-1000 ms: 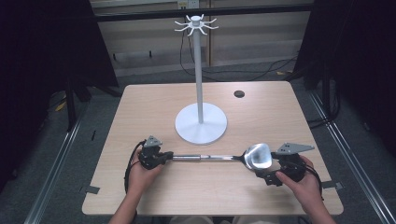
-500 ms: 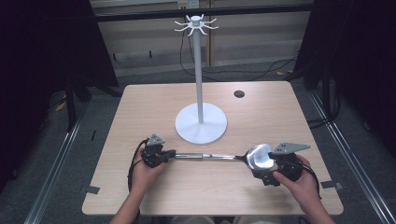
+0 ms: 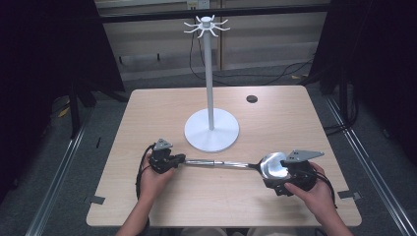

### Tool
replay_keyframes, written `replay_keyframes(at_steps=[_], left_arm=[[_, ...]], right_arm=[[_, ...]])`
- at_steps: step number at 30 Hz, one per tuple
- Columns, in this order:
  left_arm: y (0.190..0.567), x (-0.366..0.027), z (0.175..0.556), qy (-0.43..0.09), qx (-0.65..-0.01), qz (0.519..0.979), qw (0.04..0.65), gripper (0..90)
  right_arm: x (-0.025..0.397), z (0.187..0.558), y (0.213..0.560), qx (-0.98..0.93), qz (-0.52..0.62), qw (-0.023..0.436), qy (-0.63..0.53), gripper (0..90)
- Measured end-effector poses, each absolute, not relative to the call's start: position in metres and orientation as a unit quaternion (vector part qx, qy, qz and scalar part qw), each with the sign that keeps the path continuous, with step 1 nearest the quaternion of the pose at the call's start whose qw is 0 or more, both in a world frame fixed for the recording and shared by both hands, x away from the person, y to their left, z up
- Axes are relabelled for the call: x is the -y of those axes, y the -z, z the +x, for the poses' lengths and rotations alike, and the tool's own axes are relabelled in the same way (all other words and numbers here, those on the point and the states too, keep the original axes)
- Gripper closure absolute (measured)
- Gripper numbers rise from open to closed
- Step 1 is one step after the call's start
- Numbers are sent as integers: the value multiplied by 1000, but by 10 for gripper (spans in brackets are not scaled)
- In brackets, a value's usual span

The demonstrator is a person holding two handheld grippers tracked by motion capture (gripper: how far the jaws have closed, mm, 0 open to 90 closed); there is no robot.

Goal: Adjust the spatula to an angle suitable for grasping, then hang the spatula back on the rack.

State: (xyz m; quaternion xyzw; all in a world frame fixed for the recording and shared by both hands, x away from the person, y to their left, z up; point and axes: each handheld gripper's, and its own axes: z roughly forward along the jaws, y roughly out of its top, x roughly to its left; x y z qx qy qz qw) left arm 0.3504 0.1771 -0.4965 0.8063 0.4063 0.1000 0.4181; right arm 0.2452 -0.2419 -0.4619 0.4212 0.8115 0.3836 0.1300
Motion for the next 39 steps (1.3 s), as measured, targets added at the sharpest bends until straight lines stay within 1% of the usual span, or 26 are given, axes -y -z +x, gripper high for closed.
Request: replay_keyframes(at_steps=[5, 8, 12, 13, 19, 26, 32, 39], left_arm=[[495, -182, 348, -94, -413, 801, 422, 796], [494, -185, 345, -95, -415, 801, 422, 728], [493, -190, 341, -93, -417, 798, 425, 660], [494, -190, 340, -93, -417, 799, 423, 630], [493, -192, 333, -101, -414, 801, 420, 518], [498, -192, 329, -101, -417, 808, 403, 371], [496, -190, 324, -105, -412, 813, 399, 299], [495, -192, 321, -109, -408, 814, 400, 261]], right_arm=[[235, 250, 458, -819, 409, 130, -381, 36], [227, 257, 456, -826, 402, 124, -375, 36], [217, 268, 456, -835, 392, 111, -370, 37], [215, 271, 456, -838, 386, 109, -369, 37], [204, 288, 459, -849, 376, 107, -356, 35], [191, 302, 464, -867, 360, 97, -330, 37], [175, 315, 468, -889, 329, 88, -306, 51], [161, 327, 470, -905, 307, 82, -284, 71]])
